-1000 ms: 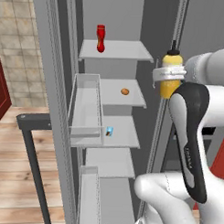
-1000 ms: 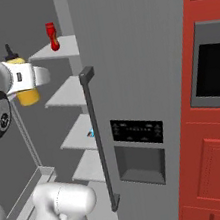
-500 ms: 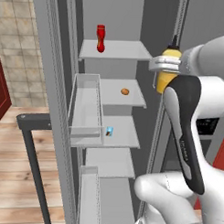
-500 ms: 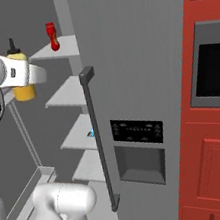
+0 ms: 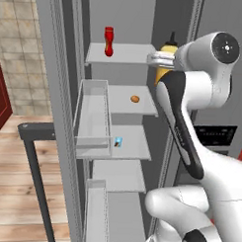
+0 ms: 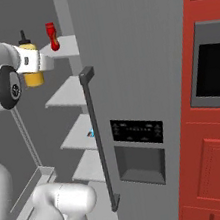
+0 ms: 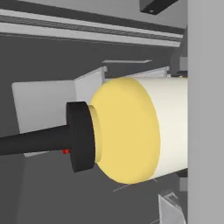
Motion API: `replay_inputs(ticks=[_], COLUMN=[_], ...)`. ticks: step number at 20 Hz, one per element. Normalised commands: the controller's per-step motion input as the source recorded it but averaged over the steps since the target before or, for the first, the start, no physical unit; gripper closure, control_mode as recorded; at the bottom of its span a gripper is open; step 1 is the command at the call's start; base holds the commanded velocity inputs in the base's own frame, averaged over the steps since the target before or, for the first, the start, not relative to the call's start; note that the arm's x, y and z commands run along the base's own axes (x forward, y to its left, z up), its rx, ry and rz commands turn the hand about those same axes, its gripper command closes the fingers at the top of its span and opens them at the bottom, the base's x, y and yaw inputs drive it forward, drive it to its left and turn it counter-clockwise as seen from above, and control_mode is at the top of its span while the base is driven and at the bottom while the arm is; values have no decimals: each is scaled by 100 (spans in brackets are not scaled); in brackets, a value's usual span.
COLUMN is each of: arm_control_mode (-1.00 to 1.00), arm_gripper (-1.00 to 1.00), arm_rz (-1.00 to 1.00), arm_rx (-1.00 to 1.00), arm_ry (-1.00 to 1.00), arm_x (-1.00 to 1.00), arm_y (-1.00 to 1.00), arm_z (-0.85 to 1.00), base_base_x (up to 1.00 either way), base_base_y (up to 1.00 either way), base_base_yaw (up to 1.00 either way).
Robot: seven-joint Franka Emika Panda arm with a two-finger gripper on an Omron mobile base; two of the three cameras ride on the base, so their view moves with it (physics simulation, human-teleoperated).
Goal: Place the ketchup and mustard from the counter to the top shelf of the fridge. If the existing items in the fridge are on the top shelf, move them to other shelves.
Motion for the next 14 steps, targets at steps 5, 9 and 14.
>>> replay_inputs(ticks=[5, 9, 14], arm_control_mode=[-100, -100, -100], arm_gripper=[100, 100, 100], arm_rz=[-2, -2, 0], arm_rx=[0, 0, 0], arm_ry=[1, 3, 2], arm_x=[88, 83, 75], arm_y=[15, 13, 1], arm_z=[0, 0, 4], base_base_x=[0, 0, 0], base_base_y=[0, 0, 0], base_base_yaw=[0, 0, 0])
